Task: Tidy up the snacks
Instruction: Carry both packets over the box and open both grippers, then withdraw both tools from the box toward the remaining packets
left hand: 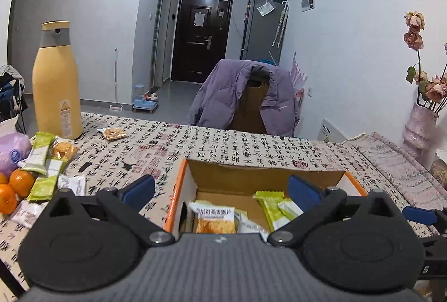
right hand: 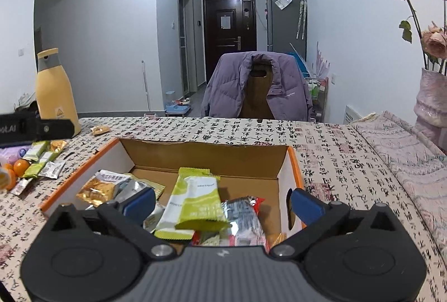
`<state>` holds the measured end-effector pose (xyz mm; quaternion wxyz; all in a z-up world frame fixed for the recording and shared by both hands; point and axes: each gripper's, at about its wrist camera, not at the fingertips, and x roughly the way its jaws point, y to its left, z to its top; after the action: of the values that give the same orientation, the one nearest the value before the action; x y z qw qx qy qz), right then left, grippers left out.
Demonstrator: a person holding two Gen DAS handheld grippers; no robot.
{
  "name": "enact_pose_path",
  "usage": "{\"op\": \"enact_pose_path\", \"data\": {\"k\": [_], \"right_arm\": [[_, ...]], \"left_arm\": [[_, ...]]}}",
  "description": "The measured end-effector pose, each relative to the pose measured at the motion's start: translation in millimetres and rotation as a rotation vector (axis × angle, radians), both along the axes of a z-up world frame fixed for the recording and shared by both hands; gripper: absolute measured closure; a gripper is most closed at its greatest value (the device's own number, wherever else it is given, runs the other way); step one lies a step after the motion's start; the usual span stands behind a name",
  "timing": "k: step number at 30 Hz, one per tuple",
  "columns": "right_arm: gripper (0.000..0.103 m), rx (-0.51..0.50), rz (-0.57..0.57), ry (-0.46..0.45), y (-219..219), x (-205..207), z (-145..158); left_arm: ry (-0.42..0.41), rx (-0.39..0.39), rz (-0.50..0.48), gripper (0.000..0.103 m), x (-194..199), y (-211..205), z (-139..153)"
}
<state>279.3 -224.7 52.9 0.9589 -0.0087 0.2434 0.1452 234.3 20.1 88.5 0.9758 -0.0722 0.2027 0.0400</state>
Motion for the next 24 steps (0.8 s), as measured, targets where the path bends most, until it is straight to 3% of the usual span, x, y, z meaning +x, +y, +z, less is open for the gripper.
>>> {"op": "enact_pose_path", "data": {"k": [24], "right_arm": [[0.000, -0.017, 0.010, 0.049, 10, -104, -21]], "left_arm": [[0.020, 0.022, 0.039, 0.000, -116, 17, -22]]}}
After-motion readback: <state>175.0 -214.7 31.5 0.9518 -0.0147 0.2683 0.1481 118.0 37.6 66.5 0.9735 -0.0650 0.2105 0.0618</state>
